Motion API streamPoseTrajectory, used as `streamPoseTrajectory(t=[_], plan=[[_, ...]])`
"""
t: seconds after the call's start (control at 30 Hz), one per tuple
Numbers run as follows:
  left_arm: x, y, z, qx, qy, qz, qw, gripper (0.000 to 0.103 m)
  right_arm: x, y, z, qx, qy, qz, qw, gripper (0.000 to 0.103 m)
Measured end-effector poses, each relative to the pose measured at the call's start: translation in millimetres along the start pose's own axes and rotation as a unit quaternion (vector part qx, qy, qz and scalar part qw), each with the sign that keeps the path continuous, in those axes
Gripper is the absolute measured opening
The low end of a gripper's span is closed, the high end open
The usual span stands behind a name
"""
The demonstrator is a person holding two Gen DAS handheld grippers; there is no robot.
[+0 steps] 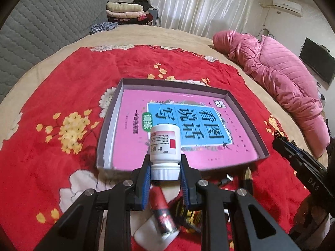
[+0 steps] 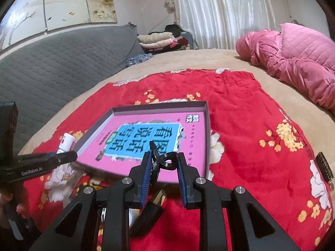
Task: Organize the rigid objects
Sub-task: 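Lift the pill bottle with the left gripper while the right carries the clip over the box, then drop the clip on the book with the right gripper while the left sets the bottle down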
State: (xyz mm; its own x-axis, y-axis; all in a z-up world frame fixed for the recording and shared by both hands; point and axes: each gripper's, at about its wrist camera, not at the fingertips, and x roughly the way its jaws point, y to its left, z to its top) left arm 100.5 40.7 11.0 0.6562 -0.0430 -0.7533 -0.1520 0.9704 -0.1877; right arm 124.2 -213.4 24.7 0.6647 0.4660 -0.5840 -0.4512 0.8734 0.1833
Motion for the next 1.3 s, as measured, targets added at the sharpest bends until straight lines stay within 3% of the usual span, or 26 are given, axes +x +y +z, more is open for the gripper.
streamPoseTrajectory(t=[0.43, 0.8, 1.3], plan=[[36, 4, 23, -0.021, 0.019, 0.017, 0.9995, 0.025, 36, -5, 21, -0.007, 0.006, 0.0, 1.0, 0.024], [61, 11, 28, -0.017, 0.043, 0.042, 0.998, 0.025, 62, 2, 20, -0.019, 0.037, 0.007, 0.999, 0.025], [78, 5, 20, 0.0, 0.066, 0.065, 0.9957, 0.025, 86, -5, 11, -0.007, 0.088, -0.021, 0.996, 0.025]])
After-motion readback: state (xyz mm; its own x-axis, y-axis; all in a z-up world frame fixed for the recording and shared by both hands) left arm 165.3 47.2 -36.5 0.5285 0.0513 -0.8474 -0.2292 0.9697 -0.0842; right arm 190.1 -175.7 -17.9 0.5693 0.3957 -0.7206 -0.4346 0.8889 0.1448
